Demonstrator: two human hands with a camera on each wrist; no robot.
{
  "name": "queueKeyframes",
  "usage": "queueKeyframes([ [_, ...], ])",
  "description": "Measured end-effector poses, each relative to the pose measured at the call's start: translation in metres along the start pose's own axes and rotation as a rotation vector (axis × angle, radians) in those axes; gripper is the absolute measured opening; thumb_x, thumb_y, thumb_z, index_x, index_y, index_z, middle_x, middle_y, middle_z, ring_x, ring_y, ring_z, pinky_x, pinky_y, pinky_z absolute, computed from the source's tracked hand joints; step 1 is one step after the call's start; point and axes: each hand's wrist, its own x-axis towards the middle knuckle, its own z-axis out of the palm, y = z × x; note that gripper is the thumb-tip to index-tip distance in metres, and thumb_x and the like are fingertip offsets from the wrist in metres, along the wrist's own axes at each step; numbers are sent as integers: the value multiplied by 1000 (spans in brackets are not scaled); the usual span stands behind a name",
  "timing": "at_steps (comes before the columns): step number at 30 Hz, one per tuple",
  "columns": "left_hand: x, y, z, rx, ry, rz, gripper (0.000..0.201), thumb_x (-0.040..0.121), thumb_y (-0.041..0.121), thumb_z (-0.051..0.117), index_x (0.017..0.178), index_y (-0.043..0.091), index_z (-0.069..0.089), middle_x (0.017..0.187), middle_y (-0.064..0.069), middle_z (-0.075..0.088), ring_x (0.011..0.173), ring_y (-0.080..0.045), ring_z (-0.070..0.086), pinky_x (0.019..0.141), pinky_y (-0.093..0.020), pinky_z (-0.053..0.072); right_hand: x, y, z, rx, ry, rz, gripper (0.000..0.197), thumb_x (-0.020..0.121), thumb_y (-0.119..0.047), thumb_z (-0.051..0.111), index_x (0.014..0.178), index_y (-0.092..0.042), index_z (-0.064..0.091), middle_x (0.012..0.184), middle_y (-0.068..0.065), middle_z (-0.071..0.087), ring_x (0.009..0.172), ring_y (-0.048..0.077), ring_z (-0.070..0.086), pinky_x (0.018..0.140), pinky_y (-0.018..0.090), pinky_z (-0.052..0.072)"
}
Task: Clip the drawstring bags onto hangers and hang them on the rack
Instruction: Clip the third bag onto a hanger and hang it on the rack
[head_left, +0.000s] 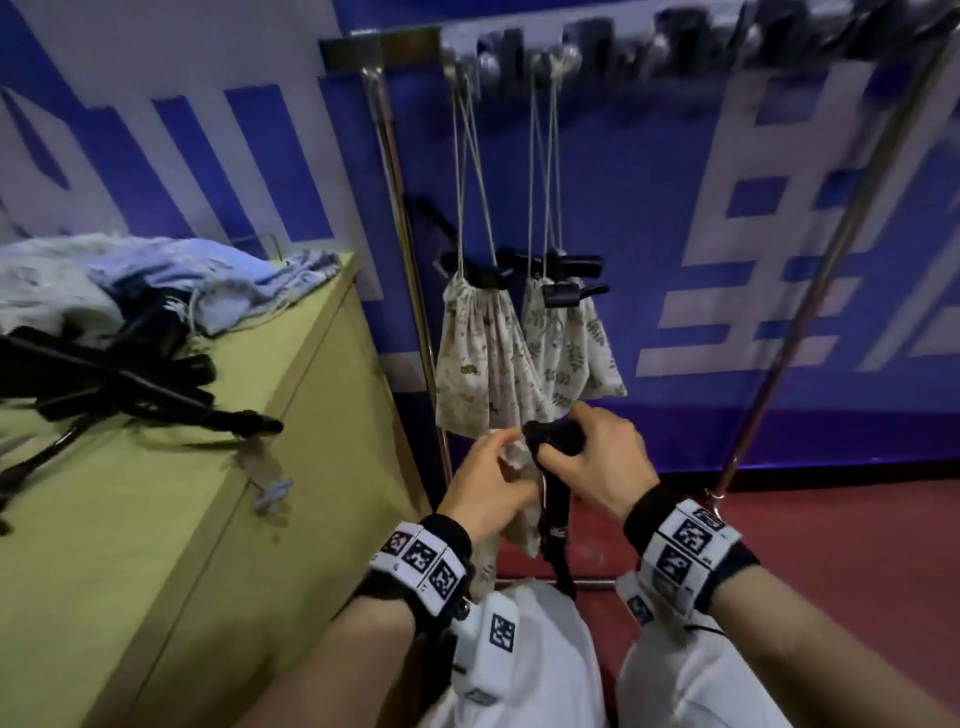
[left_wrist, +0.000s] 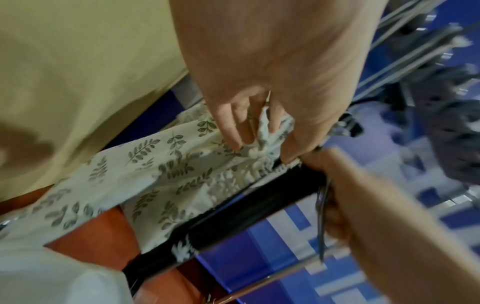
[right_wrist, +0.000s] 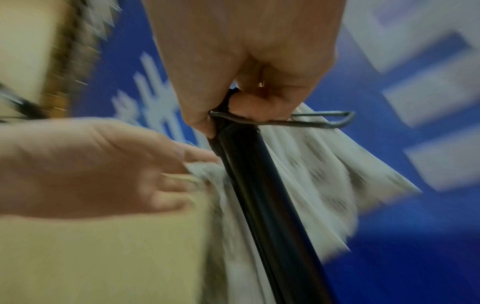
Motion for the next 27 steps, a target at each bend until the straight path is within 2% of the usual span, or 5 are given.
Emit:
queueKeyframes([
  [4,-15,12,6,54,89,132,52,65,41,71,113,26,59,111,-1,68,104,-17,65,87,-44,55,-12,-51,-36,95,87,-191,34,72,-35,69,70,-14,42,63,-2,49,57,14,44,49,30,31],
  [8,-34,39,-17,121,310,267,19,79,17,63,98,13,67,83,9,63,79,-8,60,65,-13,49,-22,-86,-54,35,87,-291,31,74,-39,67,79,-18,45,71,-5,52,62,13,47,54,27,31],
  [12,-42,46,-38,22,378,201,26,80,23,70,104,15,65,91,6,64,88,-12,62,74,-24,52,-19,-94,-76,35,-19,-231,88,81,-50,65,151,-28,17,119,4,57,103,21,58,80,28,45],
  [22,-53,74,-81,-233,445,205,20,82,33,72,90,16,66,88,2,71,82,-12,67,71,-26,52,-24,-54,-31,128,-517,-87,70,84,-16,69,145,-18,35,139,-2,43,123,14,46,98,23,41],
  [27,-51,86,-81,-274,327,253,30,80,33,72,104,16,68,96,5,73,91,-9,68,78,-25,53,-14,-56,-4,338,-394,-85,46,90,-17,63,132,-18,46,120,4,63,106,18,62,92,37,51],
])
